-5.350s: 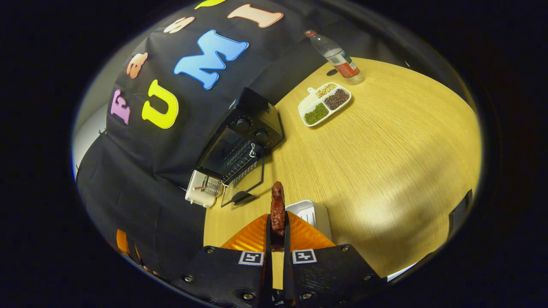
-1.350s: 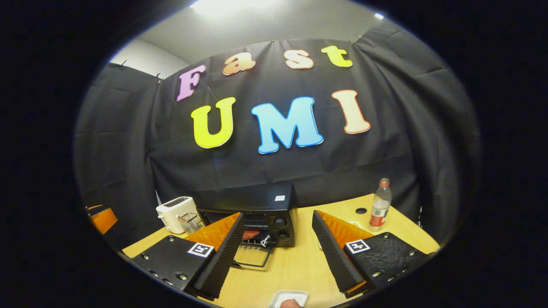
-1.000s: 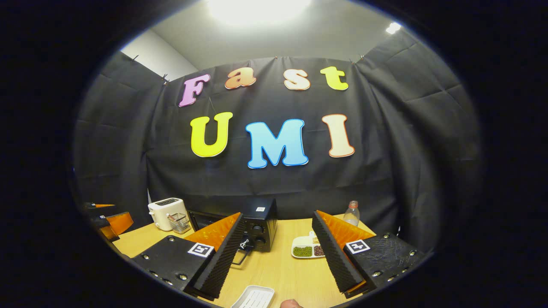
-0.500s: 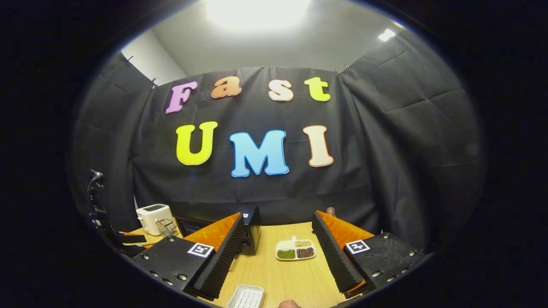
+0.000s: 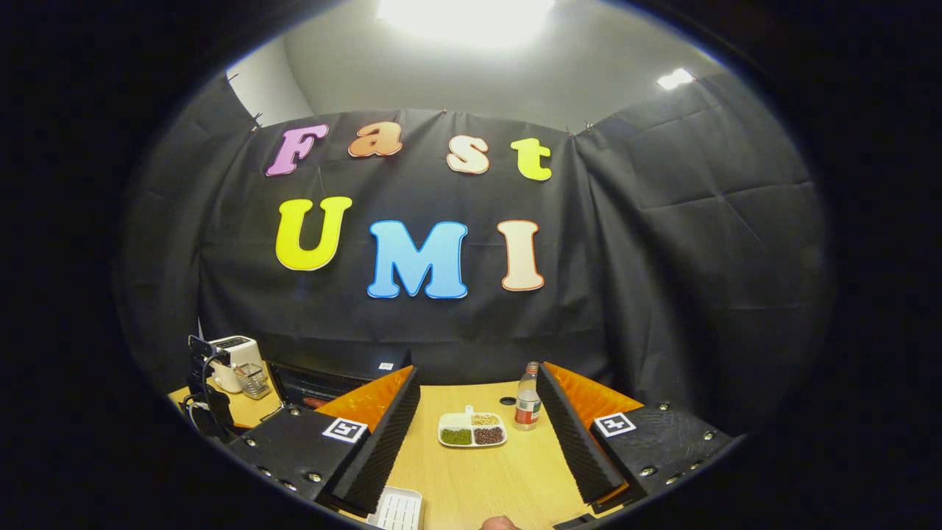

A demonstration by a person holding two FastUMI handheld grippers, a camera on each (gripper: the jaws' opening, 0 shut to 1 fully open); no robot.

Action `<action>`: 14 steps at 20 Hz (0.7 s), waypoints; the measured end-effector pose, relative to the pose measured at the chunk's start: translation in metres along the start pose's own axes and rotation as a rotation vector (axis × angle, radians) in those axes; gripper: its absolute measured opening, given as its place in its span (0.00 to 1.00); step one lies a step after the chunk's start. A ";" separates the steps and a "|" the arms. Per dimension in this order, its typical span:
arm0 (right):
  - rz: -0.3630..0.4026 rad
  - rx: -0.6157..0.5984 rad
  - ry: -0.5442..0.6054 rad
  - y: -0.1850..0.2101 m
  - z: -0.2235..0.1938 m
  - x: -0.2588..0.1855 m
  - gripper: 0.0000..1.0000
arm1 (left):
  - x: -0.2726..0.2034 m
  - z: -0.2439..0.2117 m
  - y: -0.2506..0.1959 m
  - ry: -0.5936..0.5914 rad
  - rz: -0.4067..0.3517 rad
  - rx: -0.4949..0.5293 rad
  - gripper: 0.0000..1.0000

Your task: Open the electric oven with the left hand, put the food in, and close the electric oven.

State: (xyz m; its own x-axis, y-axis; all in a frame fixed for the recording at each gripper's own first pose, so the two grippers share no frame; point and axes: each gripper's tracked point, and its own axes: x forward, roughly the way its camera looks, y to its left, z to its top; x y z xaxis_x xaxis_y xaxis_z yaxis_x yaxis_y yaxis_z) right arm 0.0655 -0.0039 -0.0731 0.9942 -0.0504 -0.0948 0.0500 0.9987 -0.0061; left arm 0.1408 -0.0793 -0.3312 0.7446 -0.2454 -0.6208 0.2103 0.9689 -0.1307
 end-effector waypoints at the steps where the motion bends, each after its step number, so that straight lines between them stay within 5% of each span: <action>1: -0.008 -0.008 0.007 0.000 -0.001 -0.001 0.96 | 0.006 -0.004 0.001 0.018 -0.005 0.016 0.92; 2: -0.016 -0.013 0.011 -0.002 -0.002 -0.001 0.96 | 0.012 -0.007 0.001 0.035 -0.009 0.031 1.00; 14: -0.127 -0.039 0.053 -0.016 -0.014 -0.011 0.99 | 0.079 -0.032 0.003 0.181 -0.020 0.093 1.00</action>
State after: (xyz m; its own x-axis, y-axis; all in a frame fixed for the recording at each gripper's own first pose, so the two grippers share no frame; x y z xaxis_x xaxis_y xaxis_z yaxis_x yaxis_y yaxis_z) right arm 0.0528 -0.0195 -0.0863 0.9737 -0.1774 -0.1430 0.1704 0.9836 -0.0597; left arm 0.1802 -0.0949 -0.4054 0.6157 -0.2467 -0.7484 0.2876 0.9546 -0.0780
